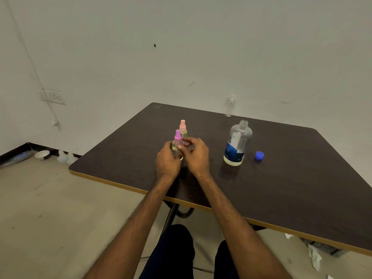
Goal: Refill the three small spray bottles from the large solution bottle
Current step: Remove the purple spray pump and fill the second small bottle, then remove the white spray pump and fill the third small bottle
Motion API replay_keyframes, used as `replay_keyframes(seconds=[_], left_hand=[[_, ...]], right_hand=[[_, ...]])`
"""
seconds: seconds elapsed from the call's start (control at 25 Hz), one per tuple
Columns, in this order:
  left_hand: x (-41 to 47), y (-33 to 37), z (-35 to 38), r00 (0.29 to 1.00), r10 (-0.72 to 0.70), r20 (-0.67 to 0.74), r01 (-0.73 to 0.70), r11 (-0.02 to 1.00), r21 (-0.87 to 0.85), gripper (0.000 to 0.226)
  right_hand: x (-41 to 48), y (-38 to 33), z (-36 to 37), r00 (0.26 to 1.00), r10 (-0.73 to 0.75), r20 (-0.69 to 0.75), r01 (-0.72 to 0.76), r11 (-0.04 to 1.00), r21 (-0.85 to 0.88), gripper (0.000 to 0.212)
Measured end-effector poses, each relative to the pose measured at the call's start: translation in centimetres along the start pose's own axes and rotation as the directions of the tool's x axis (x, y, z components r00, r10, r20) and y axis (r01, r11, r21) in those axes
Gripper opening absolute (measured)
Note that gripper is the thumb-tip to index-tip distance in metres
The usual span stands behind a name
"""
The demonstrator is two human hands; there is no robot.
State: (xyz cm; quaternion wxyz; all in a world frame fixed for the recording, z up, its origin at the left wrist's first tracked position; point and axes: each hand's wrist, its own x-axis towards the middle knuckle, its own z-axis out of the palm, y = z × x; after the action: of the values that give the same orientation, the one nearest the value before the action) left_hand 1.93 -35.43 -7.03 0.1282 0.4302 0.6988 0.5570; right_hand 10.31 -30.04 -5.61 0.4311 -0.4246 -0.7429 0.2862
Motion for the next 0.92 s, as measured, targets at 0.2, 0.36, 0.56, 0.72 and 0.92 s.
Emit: replay_keyframes(seconds=[0.2, 0.36, 0.56, 0.72, 0.92], left_hand=[[2.7, -1.7, -1.1, 0.998, -0.017, 0.058, 0.013, 0.998, 0.066, 0.043], [1.4, -1.6, -2.5, 1.000, -0.021, -0.023, 0.022, 0.999, 0.046, 0.081], [-1.6, 3.7, -1.1, 0.913, 0.396, -0.095, -0.395, 0.918, 0.034, 0.044], [1.6, 7.4, 3.6, 0.874, 0.465, 0.140, -0.481, 0.867, 0.128, 0.043], [5.3, 6.6, 8.8, 0.881, 0.326, 0.343, -0.423, 0.867, 0.262, 0.055]], right_hand=[[-0.8, 1.4, 0.1, 0.999, 0.030, -0.028, -0.031, 0.998, -0.045, 0.028], [-1.6, 1.2, -1.6, 0.998, -0.025, -0.059, 0.023, 0.999, -0.036, 0.023], [0.0, -1.3, -7.9, 0.934, -0.172, -0.312, 0.190, 0.981, 0.027, 0.019], [3.5, -2.6, -14.1, 0.873, -0.167, -0.458, 0.226, 0.971, 0.077, 0.014], [8.6, 1.6, -19.0, 0.876, -0.006, -0.482, 0.057, 0.994, 0.091, 0.015]])
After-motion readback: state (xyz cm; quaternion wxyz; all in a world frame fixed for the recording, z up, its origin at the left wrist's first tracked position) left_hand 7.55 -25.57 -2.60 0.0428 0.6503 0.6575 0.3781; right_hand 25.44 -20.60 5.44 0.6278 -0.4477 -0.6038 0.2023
